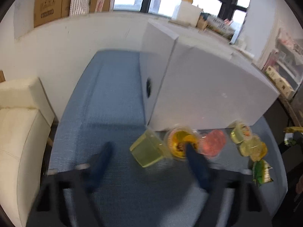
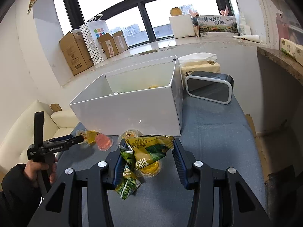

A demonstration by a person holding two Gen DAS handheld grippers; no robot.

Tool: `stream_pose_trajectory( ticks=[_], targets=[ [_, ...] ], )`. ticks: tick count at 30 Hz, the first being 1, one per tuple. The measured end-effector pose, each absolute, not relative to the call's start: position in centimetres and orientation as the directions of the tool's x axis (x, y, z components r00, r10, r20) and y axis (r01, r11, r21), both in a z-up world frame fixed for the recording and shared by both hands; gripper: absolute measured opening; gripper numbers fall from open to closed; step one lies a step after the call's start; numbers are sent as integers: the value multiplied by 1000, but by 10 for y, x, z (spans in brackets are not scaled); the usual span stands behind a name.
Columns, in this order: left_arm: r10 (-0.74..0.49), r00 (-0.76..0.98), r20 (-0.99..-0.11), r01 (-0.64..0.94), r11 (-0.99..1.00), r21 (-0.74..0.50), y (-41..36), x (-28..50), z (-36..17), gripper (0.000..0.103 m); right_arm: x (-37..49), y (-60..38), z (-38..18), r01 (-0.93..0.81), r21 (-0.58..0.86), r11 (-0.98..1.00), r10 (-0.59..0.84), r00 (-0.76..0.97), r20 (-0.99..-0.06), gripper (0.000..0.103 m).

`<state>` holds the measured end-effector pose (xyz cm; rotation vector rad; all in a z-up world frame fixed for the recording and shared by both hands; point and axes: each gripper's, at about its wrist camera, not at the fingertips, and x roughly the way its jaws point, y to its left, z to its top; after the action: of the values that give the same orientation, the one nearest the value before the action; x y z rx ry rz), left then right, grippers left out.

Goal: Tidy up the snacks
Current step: 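Grasp the pale green jelly cup with the left tool while the right holds the packet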

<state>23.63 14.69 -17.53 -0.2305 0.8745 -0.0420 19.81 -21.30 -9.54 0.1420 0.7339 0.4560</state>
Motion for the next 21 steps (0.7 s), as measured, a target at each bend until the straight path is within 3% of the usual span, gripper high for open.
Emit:
stream_pose_trajectory(
  ticks=[1, 2, 9, 15, 21],
  targets=[
    [-140, 643, -753, -56, 972, -229, 148, 237, -177, 56, 197, -214, -97, -353, 283, 892, 451, 648, -613, 51],
    [-148, 651, -744, -48, 971, -234, 148, 237, -176, 49, 198, -212, -97, -357, 280, 891, 452, 646, -615, 51],
    [-170, 693, -701, -9, 970, -243, 141, 216, -159, 49, 194, -204, -98, -378, 276, 884, 465, 637, -615, 51],
    [-181, 782, -597, 54, 973, -225, 129, 191, -102, 49, 193, -196, -86, -406, 281, 869, 491, 640, -591, 51],
    [-179, 837, -517, 129, 983, -130, 104, 198, -38, 49, 212, -181, -58, -443, 258, 859, 507, 663, -551, 51]
  ],
)
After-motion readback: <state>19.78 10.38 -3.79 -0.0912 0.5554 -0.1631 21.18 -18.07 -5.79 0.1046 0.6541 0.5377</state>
